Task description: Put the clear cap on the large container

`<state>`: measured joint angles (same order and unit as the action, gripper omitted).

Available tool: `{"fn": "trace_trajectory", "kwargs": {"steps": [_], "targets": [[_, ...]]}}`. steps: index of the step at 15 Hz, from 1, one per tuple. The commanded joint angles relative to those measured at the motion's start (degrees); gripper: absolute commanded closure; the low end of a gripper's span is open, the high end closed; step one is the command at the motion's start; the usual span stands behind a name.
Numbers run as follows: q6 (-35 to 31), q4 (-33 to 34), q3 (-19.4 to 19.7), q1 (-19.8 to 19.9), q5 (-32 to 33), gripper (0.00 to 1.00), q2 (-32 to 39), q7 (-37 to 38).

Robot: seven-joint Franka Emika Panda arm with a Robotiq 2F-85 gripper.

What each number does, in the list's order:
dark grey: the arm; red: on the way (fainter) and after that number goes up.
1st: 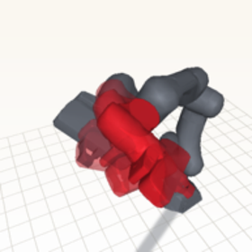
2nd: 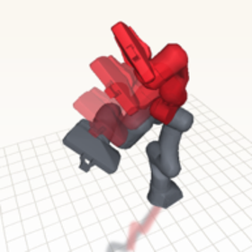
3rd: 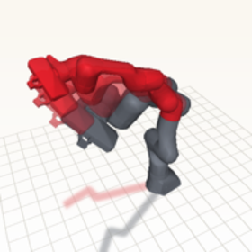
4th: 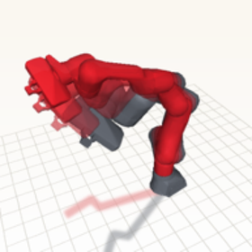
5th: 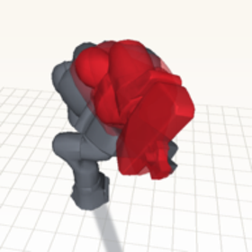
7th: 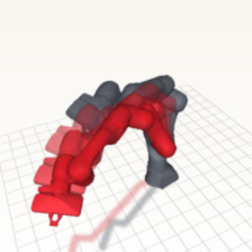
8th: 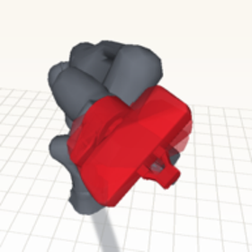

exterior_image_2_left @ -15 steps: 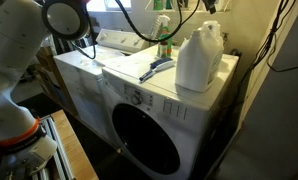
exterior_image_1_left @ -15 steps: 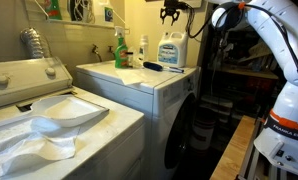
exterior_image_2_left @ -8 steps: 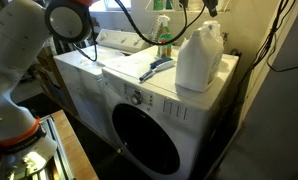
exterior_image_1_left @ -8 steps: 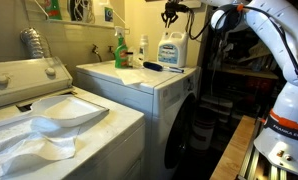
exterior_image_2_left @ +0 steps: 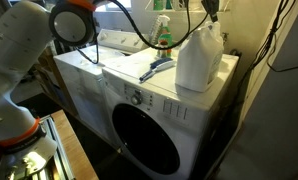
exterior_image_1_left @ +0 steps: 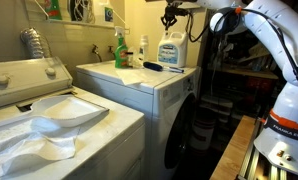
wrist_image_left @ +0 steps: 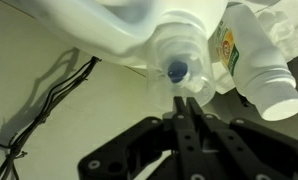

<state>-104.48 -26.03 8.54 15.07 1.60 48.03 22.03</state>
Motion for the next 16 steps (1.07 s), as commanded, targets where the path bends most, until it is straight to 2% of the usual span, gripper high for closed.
{"fn": "trace_trajectory", "kwargs": {"steps": [1, 4, 7, 12, 16], "targets": [[-2.0, 0.1, -1.5, 1.1, -1.4, 0.91, 1.9, -2.6], [-1.7, -0.4, -2.4, 1.0, -1.8, 0.91, 1.7, -4.3], [1.7, -1.2, -2.7, 0.4, -1.2, 0.9, 0.4, -7.4], [5.1, -1.8, -1.3, -0.1, 0.3, 0.9, -0.6, -7.0], [4.6, -1.6, -1.6, 0.4, -0.4, 0.92, 0.1, -6.8]]}}
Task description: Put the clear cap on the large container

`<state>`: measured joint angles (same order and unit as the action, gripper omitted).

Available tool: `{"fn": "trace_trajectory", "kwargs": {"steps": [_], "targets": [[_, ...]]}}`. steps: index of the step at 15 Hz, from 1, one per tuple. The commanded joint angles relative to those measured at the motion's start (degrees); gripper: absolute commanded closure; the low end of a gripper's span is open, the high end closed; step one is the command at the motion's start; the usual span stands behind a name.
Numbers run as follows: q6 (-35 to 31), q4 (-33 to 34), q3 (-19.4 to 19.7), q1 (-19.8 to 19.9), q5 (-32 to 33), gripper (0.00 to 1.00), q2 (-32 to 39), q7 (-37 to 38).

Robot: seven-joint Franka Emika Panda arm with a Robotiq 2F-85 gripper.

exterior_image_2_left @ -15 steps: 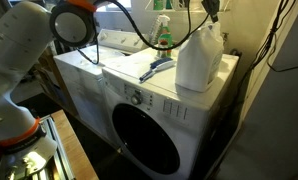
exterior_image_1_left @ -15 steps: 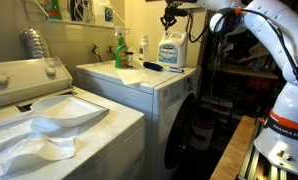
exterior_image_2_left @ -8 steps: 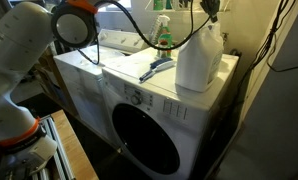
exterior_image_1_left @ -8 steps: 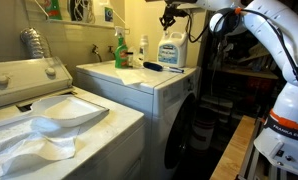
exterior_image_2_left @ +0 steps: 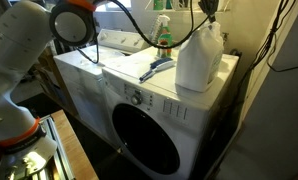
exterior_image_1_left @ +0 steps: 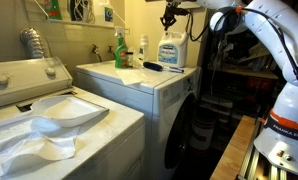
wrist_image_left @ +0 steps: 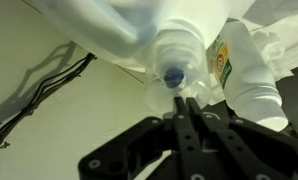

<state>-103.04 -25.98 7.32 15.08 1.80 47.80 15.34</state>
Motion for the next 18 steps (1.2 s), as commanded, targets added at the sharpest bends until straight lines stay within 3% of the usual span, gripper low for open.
{"fn": "trace_trajectory", "kwargs": {"steps": [1, 18], "targets": [[3.8, -1.8, -0.5, 0.4, -0.7, 0.9, 0.3, -0.1], [5.3, -2.7, -1.3, -0.7, -1.2, 0.91, 1.3, 0.0]]}}
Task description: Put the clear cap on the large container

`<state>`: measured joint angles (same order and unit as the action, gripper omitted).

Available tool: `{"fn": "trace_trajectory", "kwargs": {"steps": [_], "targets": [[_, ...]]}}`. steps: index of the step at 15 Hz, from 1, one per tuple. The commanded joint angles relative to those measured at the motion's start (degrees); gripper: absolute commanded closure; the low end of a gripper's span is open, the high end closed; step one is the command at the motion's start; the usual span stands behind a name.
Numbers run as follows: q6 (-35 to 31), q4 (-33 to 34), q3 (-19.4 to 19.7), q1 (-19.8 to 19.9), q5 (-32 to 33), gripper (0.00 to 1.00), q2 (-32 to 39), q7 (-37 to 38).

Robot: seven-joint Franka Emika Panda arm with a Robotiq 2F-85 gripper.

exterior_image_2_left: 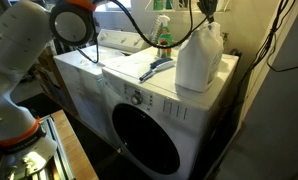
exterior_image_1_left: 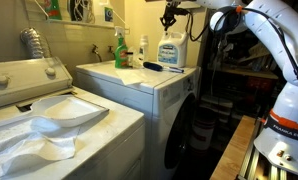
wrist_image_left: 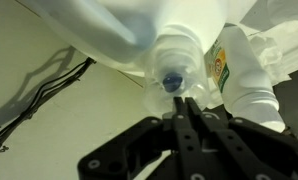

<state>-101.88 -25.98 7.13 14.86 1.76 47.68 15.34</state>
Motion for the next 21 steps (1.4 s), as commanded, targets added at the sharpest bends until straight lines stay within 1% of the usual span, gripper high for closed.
{"fn": "trace_trajectory", "kwargs": {"steps": [1, 10, 14, 21], "targets": [[4.2, -2.7, -1.0, -0.6, -1.1, 0.9, 1.4, 0.2], [4.3, -2.7, -1.2, -0.7, -1.3, 0.91, 1.4, 0.0], [3.8, -2.4, -2.2, -0.4, -2.2, 0.91, 1.1, -1.4], [4.6, -2.5, -2.4, -0.2, -2.0, 0.91, 0.7, -3.8]]}}
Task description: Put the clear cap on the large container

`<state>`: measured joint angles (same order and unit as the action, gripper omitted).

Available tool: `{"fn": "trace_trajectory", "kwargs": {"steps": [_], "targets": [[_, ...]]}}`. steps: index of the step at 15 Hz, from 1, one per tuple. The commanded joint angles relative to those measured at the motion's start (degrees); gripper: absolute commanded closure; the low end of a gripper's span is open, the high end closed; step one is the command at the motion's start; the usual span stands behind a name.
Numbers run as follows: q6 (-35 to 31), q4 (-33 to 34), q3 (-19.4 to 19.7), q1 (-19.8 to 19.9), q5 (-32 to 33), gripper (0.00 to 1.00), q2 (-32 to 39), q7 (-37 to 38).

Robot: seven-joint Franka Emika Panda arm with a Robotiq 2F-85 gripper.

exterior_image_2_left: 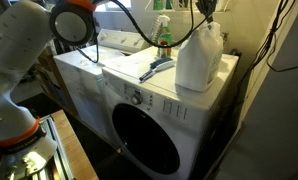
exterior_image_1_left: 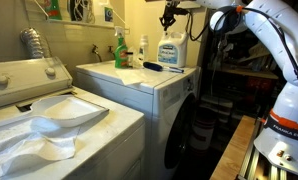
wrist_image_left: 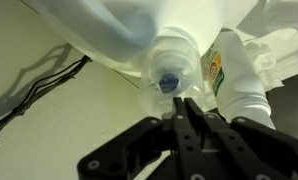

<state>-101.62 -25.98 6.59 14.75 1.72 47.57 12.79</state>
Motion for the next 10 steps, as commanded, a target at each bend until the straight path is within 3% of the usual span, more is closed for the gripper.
{"fn": "trace_trajectory", "kwargs": {"steps": [1, 10], "targets": [[4.3, -2.5, -2.0, 0.2, -2.2, 0.91, 0.8, -1.9], [5.4, -2.5, -3.6, 1.6, -3.3, 0.9, -0.1, -7.8]]}}
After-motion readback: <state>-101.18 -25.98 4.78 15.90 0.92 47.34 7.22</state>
